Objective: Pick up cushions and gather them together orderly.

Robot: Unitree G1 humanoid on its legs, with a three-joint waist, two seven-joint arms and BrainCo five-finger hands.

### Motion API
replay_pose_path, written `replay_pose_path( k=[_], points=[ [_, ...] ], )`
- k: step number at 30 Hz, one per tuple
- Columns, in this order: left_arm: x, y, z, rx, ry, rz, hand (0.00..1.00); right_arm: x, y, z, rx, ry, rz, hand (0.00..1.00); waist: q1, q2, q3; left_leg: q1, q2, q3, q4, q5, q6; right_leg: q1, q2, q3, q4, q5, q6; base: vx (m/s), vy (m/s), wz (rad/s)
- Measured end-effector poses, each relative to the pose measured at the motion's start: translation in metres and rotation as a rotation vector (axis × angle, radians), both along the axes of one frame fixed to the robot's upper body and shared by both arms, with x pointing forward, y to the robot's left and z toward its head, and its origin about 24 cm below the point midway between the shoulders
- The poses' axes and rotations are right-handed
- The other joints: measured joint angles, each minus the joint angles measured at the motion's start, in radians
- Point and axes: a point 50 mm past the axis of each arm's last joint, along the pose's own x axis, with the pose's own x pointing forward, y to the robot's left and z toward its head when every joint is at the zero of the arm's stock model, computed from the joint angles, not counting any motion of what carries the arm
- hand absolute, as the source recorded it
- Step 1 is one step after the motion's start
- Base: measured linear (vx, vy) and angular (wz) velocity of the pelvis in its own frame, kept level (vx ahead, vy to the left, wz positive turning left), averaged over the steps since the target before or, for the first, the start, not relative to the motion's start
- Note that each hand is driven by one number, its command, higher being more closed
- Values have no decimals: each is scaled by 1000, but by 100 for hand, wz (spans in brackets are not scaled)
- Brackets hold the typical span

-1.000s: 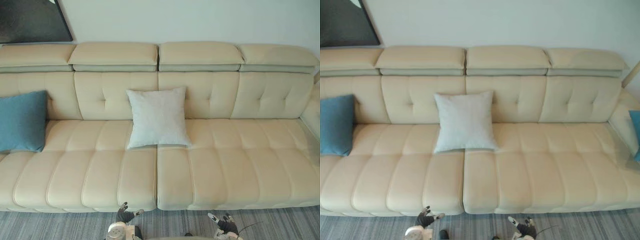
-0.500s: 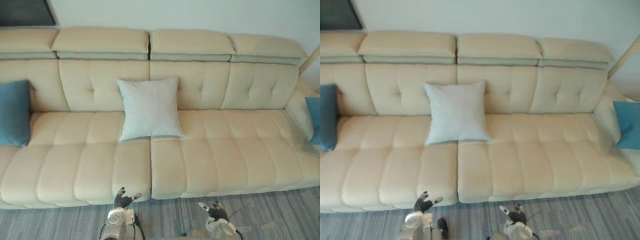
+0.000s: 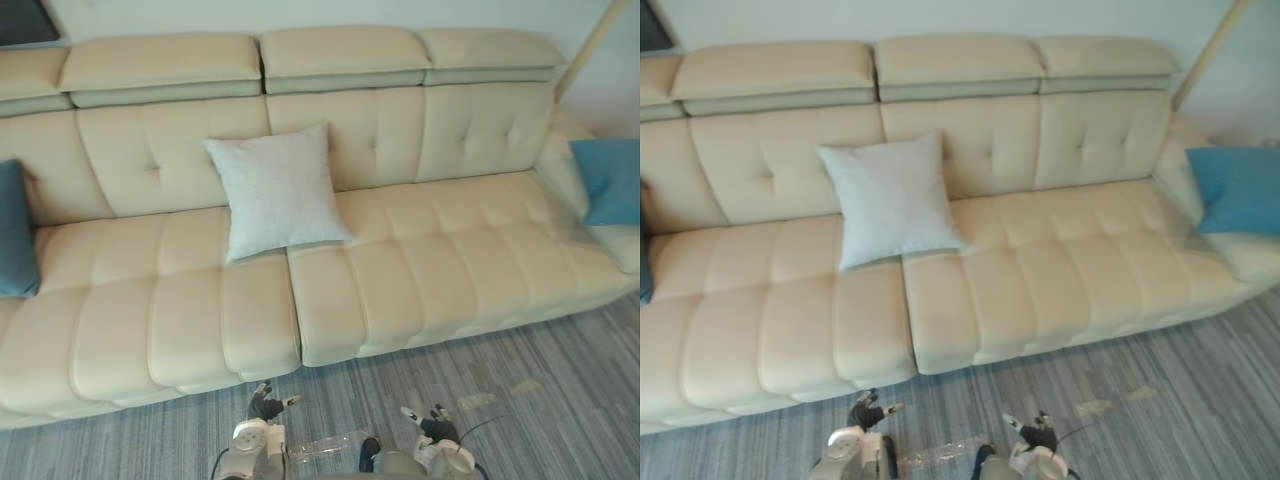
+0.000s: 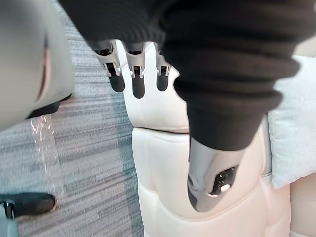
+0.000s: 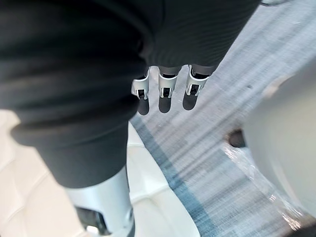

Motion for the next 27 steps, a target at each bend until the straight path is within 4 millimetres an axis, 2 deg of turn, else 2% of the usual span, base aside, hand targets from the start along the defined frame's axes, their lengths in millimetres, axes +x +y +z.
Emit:
replay_pose_path(
  k=[2, 3, 4, 5, 6, 7, 8, 10, 12, 13, 14, 15, 16, 17, 18, 19, 20, 21, 22, 23, 24, 25, 26, 27],
  points=[
    [1, 4, 0, 8, -2, 3, 0, 1, 0, 0, 8, -6, -13, 0, -2, 0, -2, 5, -7, 24, 0, -10, 8, -5, -4, 32, -20, 27, 1, -34, 153, -70],
    [-1, 6, 0, 13, 4, 4, 0, 2, 0, 1, 8, -9, -11, 0, -6, 3, -2, 12, -9, 48, 0, -20, 10, -34, -8, 33, -6, 59, 9, -33, 119, -105],
    [-2, 9, -1, 21, 8, 3, 0, 8, 1, 2, 10, -19, -3, 0, -4, 16, -1, 21, 17, 105, -3, -17, 12, -72, -16, -62, 36, 70, -16, -24, 85, -110],
    [-2, 10, -1, 26, 8, 1, 0, 10, 2, 2, 10, -22, 1, 0, -3, 21, 2, 26, 24, 122, -4, -16, 11, -83, -24, -108, 55, 66, -32, 14, 20, -127],
    [-5, 14, -1, 50, 18, -28, 0, 15, 3, 2, 12, -17, 16, 0, -7, 23, 4, 45, 46, 190, -4, 0, 27, -113, -77, -334, 137, 29, -102, 43, -13, -114],
    [-6, 17, -2, 61, 24, -31, 0, 13, 2, 1, 9, -5, 17, 0, -10, 22, 5, 62, 62, 229, 8, -1, 23, -112, -103, -460, 162, 3, -137, 41, -14, -110],
    [-6, 18, -2, 64, 25, -30, 0, 12, 1, 1, 6, -2, 17, 0, -13, 24, 6, 64, 69, 237, 15, -3, 21, -111, -102, -477, 163, 1, -137, 74, -69, -90],
    [-5, 29, -1, 91, 31, -5, 0, 17, -13, 1, -27, 12, 30, 0, -25, 42, 14, 72, 80, 150, 44, -6, 16, -115, -41, -443, 149, 13, -141, 98, -138, -100],
    [-8, 33, -3, 102, 46, 1, 0, 17, -20, 1, -46, 22, 30, 0, -25, 44, 16, 99, 95, 147, 23, -14, 2, -115, -18, -422, 129, 7, -134, 46, -151, -80],
    [-7, 32, -3, 105, 44, -6, 0, 19, -27, 3, -65, 20, 29, 0, -34, 50, 19, 124, 98, 154, -8, -25, -19, -110, -16, -455, 128, -43, -120, 52, -153, -91],
    [-5, 31, -2, 104, 38, -15, 0, 15, -32, 3, -79, 30, 21, 0, -43, 44, 26, 170, 102, 181, -75, -32, -33, -94, -24, -513, 136, -68, -99, 33, -78, -71],
    [-7, 30, -3, 102, 43, -14, 0, 14, -35, 3, -85, 32, 20, 0, -41, 50, 27, 174, 112, 191, -82, -38, -44, -90, -23, -519, 140, -69, -108, 45, -114, -79],
    [-13, 30, -6, 100, 63, -11, 0, 13, -35, 3, -86, 35, 22, 0, -41, 45, 20, 188, 132, 224, -75, -52, -64, -95, -20, -528, 164, -84, -122, 78, -159, -79],
    [-19, 30, -9, 97, 89, -8, 0, 9, -37, 1, -87, 46, 21, 0, -41, 44, 18, 218, 169, 253, -43, -69, -86, -88, 8, -521, 172, -92, -138, 179, -190, -92],
    [-26, 31, -11, 95, 108, -6, 0, 2, -40, 0, -93, 64, 22, 0, -44, 68, 20, 192, 234, 226, 104, -71, -19, -58, 60, -507, 152, -107, -156, 208, -139, -69],
    [-25, 30, -11, 93, 105, -9, 0, -2, -41, -1, -94, 76, 20, 0, -45, 74, 26, 151, 261, 192, 198, -49, 44, -52, 74, -505, 148, -110, -163, 254, -226, -51],
    [-18, 30, -8, 92, 77, -12, 0, -12, -45, -5, -97, 114, 13, 0, -43, 79, 33, 68, 304, 116, 371, 33, 173, -12, 106, -490, 107, -105, -176, 199, -217, -51],
    [-17, 31, -7, 95, 69, -12, 0, -14, -48, -5, -106, 123, 9, 0, -36, 80, 42, 27, 319, 65, 471, 91, 195, 24, 128, -461, 77, -96, -190, 274, -187, -94],
    [-19, 32, -7, 98, 72, -11, 0, -16, -51, -5, -112, 127, 2, 0, -23, 79, 60, -9, 275, 0, 548, 37, 113, 59, 131, -410, 66, -105, -215, 228, -45, -82],
    [-17, 31, -6, 97, 68, -15, 0, -15, -53, -4, -117, 125, -3, 0, -26, 82, 68, -25, 241, -24, 556, 18, 93, 76, 131, -397, 55, -106, -216, 291, -44, -77],
    [-14, 28, -5, 93, 58, -25, 0, -16, -57, -3, -128, 130, -5, 0, -28, 84, 75, -58, 171, -57, 534, -14, 68, 102, 132, -370, 24, -101, -214, 284, -38, -76],
    [-11, 23, -4, 89, 42, -33, 0, -16, -58, -3, -131, 130, -12, 0, -17, 84, 77, -92, 84, -68, 441, -30, 45, 130, 135, -338, -16, -83, -201, 278, -28, -79],
    [-11, 23, -3, 89, 39, -34, 0, -15, -58, -3, -129, 128, -19, 0, -14, 85, 79, -102, 51, -73, 391, -30, 45, 144, 139, -324, -32, -80, -199, 291, -10, -83],
    [-10, 22, -3, 87, 36, -35, 0, -13, -55, -3, -119, 121, -35, 0, -11, 85, 80, -117, -9, -92, 271, -28, 41, 164, 146, -299, -58, -77, -195, 318, 4, -79]
  ],
)
